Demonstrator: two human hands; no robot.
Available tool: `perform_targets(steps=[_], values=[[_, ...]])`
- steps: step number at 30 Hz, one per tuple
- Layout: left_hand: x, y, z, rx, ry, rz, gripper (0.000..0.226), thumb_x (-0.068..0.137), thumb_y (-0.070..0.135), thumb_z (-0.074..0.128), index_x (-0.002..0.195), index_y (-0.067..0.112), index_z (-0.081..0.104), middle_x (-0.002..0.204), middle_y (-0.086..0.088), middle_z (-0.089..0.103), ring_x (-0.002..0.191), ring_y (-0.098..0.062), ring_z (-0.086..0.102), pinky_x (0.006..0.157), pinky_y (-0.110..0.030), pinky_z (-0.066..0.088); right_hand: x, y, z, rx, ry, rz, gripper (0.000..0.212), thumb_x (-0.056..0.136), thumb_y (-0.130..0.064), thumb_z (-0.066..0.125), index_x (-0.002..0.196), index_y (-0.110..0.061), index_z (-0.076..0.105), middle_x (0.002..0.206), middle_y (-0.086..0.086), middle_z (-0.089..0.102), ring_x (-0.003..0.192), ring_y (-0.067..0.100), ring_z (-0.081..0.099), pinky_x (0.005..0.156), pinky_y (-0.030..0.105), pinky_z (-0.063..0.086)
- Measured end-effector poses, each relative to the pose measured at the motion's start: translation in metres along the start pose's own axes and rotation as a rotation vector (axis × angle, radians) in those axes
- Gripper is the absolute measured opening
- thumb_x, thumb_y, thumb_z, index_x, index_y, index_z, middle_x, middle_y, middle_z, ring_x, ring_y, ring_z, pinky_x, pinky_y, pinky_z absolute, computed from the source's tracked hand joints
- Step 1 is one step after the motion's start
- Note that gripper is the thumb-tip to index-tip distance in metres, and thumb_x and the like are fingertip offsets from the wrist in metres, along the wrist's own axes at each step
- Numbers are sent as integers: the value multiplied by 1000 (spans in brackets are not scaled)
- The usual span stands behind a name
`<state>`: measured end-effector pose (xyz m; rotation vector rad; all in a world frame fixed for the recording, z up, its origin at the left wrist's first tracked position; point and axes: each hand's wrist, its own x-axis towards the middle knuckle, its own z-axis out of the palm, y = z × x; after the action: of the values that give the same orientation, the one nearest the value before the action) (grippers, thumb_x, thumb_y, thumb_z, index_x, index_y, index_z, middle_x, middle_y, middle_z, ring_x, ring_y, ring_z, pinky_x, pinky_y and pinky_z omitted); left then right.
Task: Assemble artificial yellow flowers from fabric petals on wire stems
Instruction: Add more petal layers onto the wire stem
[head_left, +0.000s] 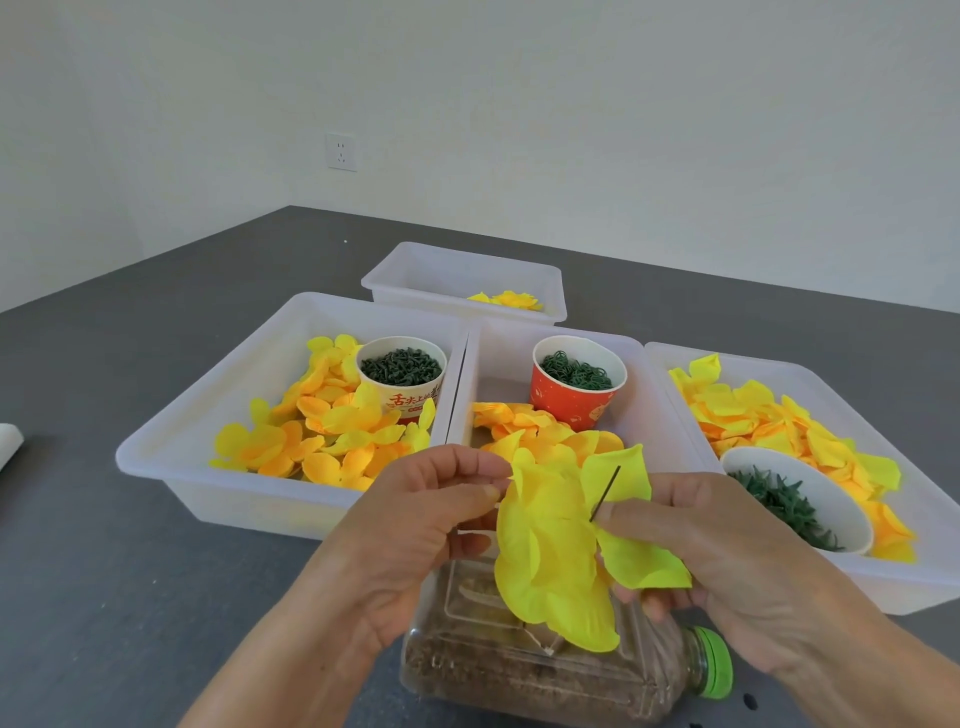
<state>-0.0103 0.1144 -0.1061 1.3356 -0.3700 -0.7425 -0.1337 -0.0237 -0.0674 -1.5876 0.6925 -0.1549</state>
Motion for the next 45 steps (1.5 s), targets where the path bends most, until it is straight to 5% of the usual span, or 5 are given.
perform_targets(steps=[10, 23, 30, 35, 45], values=[[-2, 6, 4, 54, -80, -12, 43, 52, 49, 72, 76, 13, 70, 76, -5, 70, 63, -16, 62, 64, -32, 52, 1, -2, 0, -42, -4, -13, 10, 81, -5, 65, 72, -3, 69, 57, 16, 63, 41, 20, 57, 32, 21, 37], [5, 3, 10, 104, 5, -43, 31, 67, 8, 76, 95, 8, 63, 87, -19, 69, 68, -22, 64, 62, -34, 55, -1, 2, 0, -94, 1, -55, 5, 82, -10, 67, 87, -10, 68, 58, 7, 67, 44, 19, 61, 33, 19, 38], [5, 3, 10, 127, 22, -37, 27, 70, 5, 75, 94, 9, 64, 91, -22, 70, 67, -22, 66, 63, -35, 56, -2, 14, -1, -343, 213, -231, 48, 71, -25, 76, 112, -36, 52, 87, -1, 65, 71, 11, 63, 53, 25, 48], [3, 3, 11, 158, 32, -33, 24, 72, 6, 74, 95, 10, 65, 95, -21, 69, 71, -23, 66, 63, -35, 56, -8, 23, 5, -429, 319, -584, 37, 68, -10, 79, 80, -42, 63, 104, -19, 54, 100, -6, 50, 77, 4, 36], [-17, 16, 22, 327, 1, 281, 18, 63, 40, 81, 75, 28, 74, 89, 7, 70, 90, -13, 62, 81, -34, 51, -7, 22, 6, -437, 221, -511, 14, 67, -26, 77, 63, -37, 70, 111, -26, 57, 114, -3, 46, 80, -3, 29]])
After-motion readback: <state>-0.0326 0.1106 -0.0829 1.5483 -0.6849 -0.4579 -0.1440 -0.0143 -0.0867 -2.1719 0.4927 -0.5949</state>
